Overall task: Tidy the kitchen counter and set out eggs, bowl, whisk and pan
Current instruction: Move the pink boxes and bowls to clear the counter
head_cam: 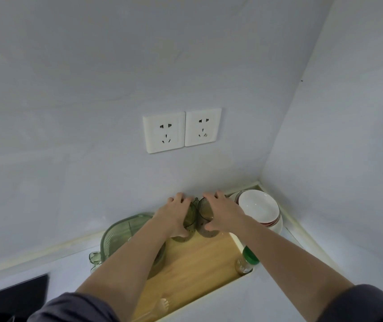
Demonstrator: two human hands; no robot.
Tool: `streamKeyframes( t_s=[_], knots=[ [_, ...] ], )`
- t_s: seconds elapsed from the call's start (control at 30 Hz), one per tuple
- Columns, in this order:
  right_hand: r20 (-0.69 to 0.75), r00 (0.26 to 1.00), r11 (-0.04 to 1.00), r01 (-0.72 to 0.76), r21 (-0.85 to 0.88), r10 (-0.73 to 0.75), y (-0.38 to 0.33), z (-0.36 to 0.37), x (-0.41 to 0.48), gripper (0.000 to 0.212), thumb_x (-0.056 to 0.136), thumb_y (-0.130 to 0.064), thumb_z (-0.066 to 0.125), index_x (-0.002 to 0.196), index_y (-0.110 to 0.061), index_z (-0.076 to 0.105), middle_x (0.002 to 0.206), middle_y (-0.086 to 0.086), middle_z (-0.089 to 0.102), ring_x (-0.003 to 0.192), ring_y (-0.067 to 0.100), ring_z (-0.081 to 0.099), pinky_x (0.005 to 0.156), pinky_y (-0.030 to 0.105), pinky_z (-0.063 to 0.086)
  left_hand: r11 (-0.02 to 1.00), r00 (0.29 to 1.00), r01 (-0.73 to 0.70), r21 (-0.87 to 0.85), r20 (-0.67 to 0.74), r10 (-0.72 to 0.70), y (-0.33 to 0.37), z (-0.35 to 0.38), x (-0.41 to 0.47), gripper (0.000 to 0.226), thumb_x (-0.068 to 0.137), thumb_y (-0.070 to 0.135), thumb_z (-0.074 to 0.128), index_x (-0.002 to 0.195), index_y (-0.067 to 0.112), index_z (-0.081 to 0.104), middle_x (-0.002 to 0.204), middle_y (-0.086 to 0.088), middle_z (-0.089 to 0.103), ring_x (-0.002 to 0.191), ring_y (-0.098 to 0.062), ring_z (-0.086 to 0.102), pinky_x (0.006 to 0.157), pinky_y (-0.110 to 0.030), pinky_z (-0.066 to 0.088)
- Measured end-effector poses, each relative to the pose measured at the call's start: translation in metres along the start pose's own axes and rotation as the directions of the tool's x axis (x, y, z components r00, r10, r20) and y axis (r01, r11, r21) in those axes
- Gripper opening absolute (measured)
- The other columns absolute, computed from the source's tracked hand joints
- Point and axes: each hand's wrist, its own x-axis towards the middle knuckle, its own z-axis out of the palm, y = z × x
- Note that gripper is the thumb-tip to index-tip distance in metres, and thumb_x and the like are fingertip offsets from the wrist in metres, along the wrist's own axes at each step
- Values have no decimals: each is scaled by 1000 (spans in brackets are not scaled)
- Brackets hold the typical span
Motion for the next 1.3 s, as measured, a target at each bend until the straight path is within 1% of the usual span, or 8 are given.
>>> streamKeyframes(
  t_s=[0.07, 0.17, 0.4, 0.6, 0.7, 0.87, 1.07, 1.3],
  knots=[
    [5, 1000, 1000, -3, 13, 3, 1, -1, 5, 83, 73, -38, 73, 141, -20, 29, 132, 11, 38, 114, 34, 49, 88, 43, 50, 1000, 1000, -13, -18, 14, 13, -4, -2, 4, 103, 71, 31, 78, 149, 21, 12, 145, -5, 22, 130, -28, 31, 99, -41, 45],
    [18, 1000, 1000, -25, 18, 24, 1, -3, 12, 81, 74, -37, 72, 140, -19, 30, 133, 12, 37, 117, 35, 47, 87, 42, 49, 998, 999, -26, 61, 25, 24, -7, -5, 8, 104, 72, 33, 78, 150, 22, 10, 147, -5, 21, 133, -28, 28, 100, -41, 44],
    [-22, 997, 997, -70, -20, 69, -2, -1, 13, 79, 74, -39, 73, 138, -22, 29, 132, 10, 36, 116, 35, 46, 82, 41, 48, 977, 998, 31, 209, -68, -17, 0, 6, 7, 103, 77, 35, 72, 152, 24, 3, 150, -7, 19, 133, -29, 29, 100, -40, 43],
    [-35, 994, 994, -103, -40, 102, -9, 0, -1, 90, 73, -45, 73, 142, -30, 17, 138, 9, 29, 124, 36, 40, 81, 41, 48, 977, 987, 83, 195, -151, -54, 6, 12, -7, 102, 78, 41, 69, 152, 24, 1, 151, -7, 13, 137, -30, 21, 102, -41, 39],
    [-75, 992, 993, -110, -47, 106, -14, -3, -15, 87, 76, -43, 70, 143, -30, 16, 142, 9, 26, 124, 37, 39, 84, 42, 47, 980, 979, 85, 182, -198, -48, 8, 10, -28, 95, 82, 46, 65, 151, 22, 4, 154, -8, 9, 141, -31, 15, 108, -42, 33],
    [-127, 991, 998, -53, -14, 51, -41, -12, -54, 78, 86, -34, 63, 148, -27, 15, 154, 10, 17, 135, 36, 30, 97, 44, 43, 987, 966, 109, 117, -246, -77, 11, 9, -98, 81, 91, 43, 53, 152, 22, 4, 158, -5, 4, 146, -27, 4, 117, -40, 20],
    [-179, 980, 992, 103, 73, -89, -117, 0, -129, 76, 89, -30, 61, 150, -26, 15, 159, 8, 10, 142, 30, 22, 108, 40, 37, 981, 937, 194, -22, -292, -192, -4, 30, -223, 71, 91, 45, 54, 149, 25, 19, 159, -1, 4, 148, -23, 1, 117, -35, 18],
    [-107, 938, 927, 343, 151, -330, -249, 62, -239, 72, 89, -28, 58, 149, -26, 19, 158, 4, 11, 143, 25, 21, 107, 34, 35, 899, 864, 402, -174, -253, -436, -30, 84, -423, 67, 90, 42, 58, 147, 26, 27, 160, -4, 7, 148, -25, 2, 118, -38, 17]
  ],
)
